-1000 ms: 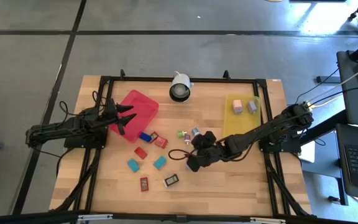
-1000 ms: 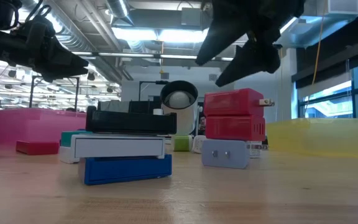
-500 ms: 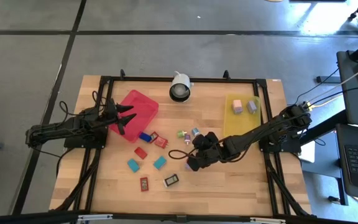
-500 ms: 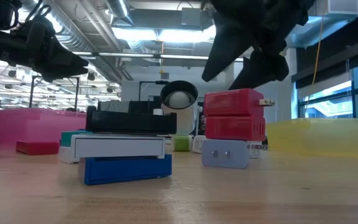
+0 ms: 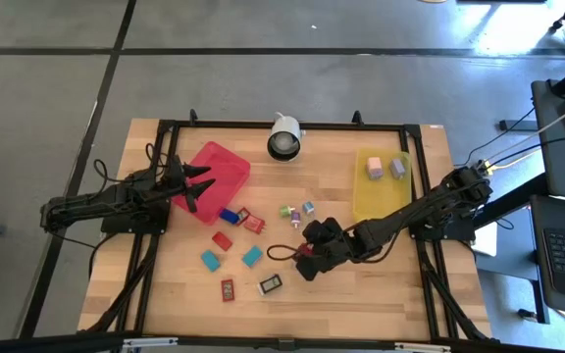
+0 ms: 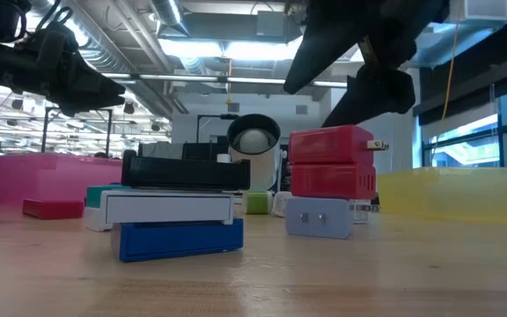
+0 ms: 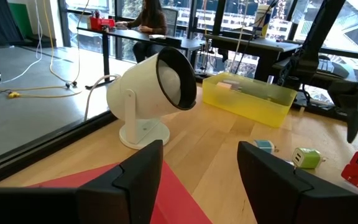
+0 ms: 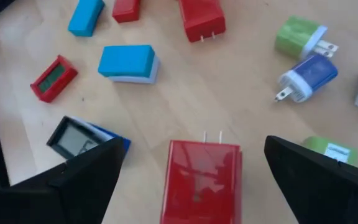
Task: Pick & Place Office items
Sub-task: Put the right red charger adapter into the yellow bin
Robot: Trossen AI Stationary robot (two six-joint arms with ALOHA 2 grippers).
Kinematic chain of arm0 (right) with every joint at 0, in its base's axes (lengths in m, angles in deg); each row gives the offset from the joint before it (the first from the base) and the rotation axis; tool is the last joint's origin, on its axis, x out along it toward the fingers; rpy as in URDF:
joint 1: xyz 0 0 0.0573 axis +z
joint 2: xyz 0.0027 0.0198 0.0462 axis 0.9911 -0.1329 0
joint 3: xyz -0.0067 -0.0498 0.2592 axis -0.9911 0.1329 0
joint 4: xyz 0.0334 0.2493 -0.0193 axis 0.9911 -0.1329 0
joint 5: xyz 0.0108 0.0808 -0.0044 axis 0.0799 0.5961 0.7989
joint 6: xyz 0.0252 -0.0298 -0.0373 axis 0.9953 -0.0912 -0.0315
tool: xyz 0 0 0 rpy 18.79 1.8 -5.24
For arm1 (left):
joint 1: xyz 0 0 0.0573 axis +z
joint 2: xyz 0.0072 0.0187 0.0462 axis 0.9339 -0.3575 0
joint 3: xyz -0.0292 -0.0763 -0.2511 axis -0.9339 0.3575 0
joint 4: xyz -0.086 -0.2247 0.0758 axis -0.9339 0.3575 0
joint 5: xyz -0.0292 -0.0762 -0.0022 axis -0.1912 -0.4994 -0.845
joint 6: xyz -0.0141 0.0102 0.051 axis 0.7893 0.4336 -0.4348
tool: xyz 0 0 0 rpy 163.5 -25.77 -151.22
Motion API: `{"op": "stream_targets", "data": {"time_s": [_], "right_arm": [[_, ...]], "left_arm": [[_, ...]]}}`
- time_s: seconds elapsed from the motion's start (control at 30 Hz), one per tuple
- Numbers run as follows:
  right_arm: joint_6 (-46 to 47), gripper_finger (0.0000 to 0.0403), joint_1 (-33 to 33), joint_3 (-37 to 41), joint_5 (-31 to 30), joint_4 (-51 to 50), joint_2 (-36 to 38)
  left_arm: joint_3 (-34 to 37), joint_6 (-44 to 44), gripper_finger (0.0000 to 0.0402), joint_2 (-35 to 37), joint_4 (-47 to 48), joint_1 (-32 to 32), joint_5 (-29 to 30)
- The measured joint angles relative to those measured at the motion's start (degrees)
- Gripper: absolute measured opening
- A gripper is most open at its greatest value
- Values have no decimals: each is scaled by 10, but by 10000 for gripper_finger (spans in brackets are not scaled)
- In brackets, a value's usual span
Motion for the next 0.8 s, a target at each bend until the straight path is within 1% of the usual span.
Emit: {"op": "stream_targets", "data": {"time_s": [0.27,0.5,0.8], "right_arm": [[-5,392,20,0,-45,-1,-32],[-5,392,20,0,-51,-7,-33],[-5,392,20,0,-55,-7,-52]], "left_arm": [[0,0,205,0,0,0,0],[0,0,204,0,0,0,0],[0,0,204,0,0,0,0]]}}
